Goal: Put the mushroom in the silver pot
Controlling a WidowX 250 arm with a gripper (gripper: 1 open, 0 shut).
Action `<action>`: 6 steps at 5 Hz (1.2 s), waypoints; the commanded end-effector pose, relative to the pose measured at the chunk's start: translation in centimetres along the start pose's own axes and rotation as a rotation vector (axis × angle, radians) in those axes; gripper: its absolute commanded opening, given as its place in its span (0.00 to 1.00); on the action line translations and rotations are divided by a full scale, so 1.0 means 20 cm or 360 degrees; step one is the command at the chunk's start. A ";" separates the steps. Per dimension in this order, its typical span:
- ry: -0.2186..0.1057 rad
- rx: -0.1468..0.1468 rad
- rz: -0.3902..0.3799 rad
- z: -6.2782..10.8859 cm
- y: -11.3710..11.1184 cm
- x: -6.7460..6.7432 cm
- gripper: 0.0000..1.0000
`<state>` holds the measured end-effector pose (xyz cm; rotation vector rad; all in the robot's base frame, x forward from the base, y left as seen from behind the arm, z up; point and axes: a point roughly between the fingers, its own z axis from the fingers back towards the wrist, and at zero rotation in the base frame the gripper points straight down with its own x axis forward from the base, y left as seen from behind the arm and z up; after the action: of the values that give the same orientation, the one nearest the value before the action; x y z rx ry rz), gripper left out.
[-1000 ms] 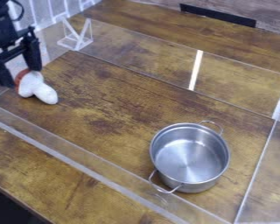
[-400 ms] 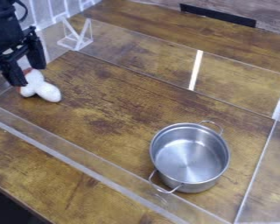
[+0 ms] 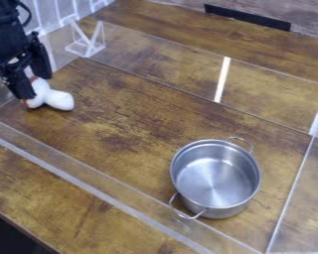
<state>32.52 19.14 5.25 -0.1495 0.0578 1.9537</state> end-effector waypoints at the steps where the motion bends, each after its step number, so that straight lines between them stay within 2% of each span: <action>1: -0.0018 -0.0070 0.0090 0.05 -0.01 -0.02 1.00; 2: -0.0015 -0.0062 0.0108 0.00 0.00 -0.03 0.00; 3: -0.0018 -0.0063 0.0125 0.02 0.00 -0.06 0.00; 4: -0.0050 -0.0070 0.0134 0.10 0.01 -0.11 0.00; 6: -0.0124 -0.0100 0.0171 0.30 0.02 -0.30 0.00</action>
<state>33.23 14.85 8.53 -0.0474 0.0515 2.0811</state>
